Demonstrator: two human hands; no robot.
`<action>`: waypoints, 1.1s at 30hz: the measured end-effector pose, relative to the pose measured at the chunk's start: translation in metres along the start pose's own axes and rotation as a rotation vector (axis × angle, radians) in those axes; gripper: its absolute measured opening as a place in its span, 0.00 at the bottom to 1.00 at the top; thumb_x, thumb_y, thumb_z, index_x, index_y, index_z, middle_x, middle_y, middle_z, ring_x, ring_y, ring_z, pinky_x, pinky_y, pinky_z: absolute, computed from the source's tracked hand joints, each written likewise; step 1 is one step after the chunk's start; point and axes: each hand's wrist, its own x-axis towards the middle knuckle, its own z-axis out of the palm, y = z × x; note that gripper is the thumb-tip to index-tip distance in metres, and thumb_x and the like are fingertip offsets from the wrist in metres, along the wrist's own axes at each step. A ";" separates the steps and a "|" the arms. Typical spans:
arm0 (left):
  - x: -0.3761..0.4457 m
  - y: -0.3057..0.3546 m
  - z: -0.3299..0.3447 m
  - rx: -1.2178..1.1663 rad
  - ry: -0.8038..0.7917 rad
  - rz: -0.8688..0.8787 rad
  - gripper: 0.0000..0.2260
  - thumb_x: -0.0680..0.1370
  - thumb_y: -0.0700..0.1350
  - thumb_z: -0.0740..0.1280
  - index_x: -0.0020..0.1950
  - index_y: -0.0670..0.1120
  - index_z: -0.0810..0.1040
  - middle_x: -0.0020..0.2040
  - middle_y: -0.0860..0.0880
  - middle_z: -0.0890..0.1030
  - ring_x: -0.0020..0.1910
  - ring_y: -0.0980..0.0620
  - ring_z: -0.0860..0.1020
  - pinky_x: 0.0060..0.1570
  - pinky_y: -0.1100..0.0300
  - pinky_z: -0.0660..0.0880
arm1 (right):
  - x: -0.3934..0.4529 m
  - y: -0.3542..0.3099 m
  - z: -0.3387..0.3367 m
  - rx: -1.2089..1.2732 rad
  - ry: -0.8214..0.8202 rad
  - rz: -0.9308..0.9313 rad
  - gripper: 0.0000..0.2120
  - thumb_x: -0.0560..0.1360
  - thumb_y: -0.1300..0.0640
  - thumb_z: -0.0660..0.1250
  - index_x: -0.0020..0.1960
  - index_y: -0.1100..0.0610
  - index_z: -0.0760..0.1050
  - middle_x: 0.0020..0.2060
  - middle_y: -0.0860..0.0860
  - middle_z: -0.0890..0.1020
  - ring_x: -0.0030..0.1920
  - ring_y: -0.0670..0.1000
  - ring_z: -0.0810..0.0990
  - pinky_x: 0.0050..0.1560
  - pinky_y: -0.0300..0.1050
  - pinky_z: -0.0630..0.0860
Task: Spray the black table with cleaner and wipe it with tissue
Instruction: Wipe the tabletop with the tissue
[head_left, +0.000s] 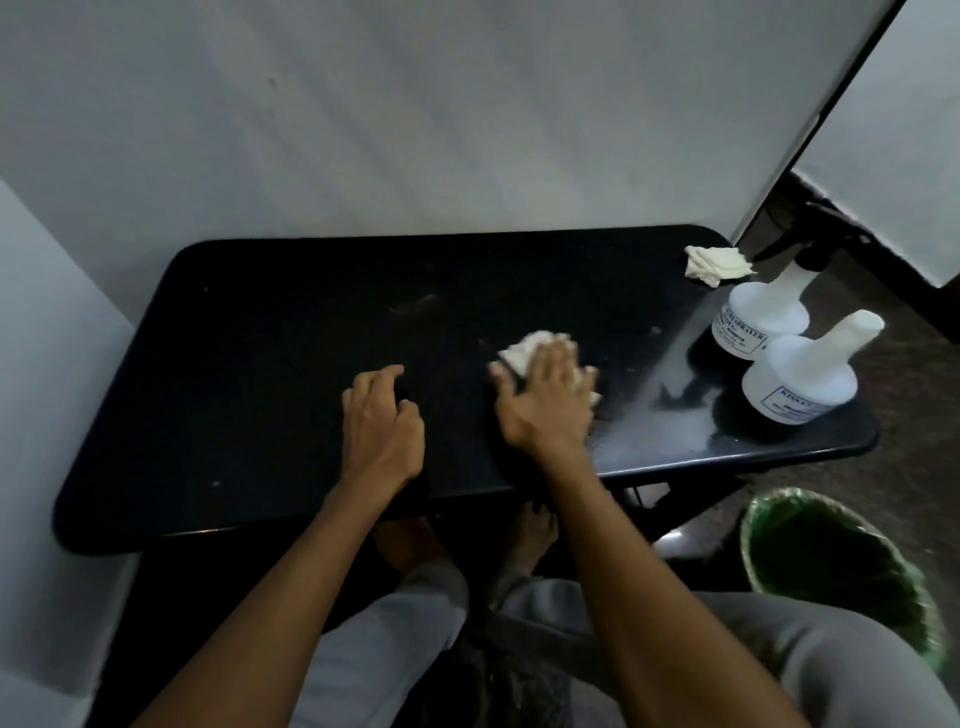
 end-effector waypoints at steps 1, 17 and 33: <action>0.000 0.002 0.000 -0.005 0.001 0.002 0.22 0.80 0.41 0.56 0.74 0.47 0.67 0.73 0.47 0.66 0.71 0.48 0.63 0.68 0.53 0.63 | -0.009 -0.018 0.010 -0.023 -0.015 -0.135 0.39 0.84 0.35 0.43 0.84 0.60 0.41 0.84 0.57 0.42 0.84 0.54 0.38 0.82 0.58 0.36; 0.031 0.022 0.028 -0.069 0.008 -0.012 0.23 0.79 0.43 0.56 0.75 0.50 0.65 0.74 0.51 0.66 0.71 0.51 0.64 0.68 0.53 0.63 | 0.061 0.038 -0.018 -0.035 0.019 0.031 0.37 0.84 0.35 0.42 0.84 0.57 0.42 0.84 0.54 0.42 0.83 0.51 0.38 0.82 0.58 0.37; 0.059 0.000 0.003 -0.407 -0.045 -0.122 0.22 0.80 0.43 0.56 0.75 0.53 0.67 0.69 0.54 0.72 0.64 0.59 0.70 0.61 0.62 0.65 | 0.131 0.015 -0.015 -0.091 0.021 -0.044 0.34 0.84 0.38 0.41 0.85 0.54 0.43 0.84 0.54 0.40 0.83 0.52 0.38 0.82 0.59 0.37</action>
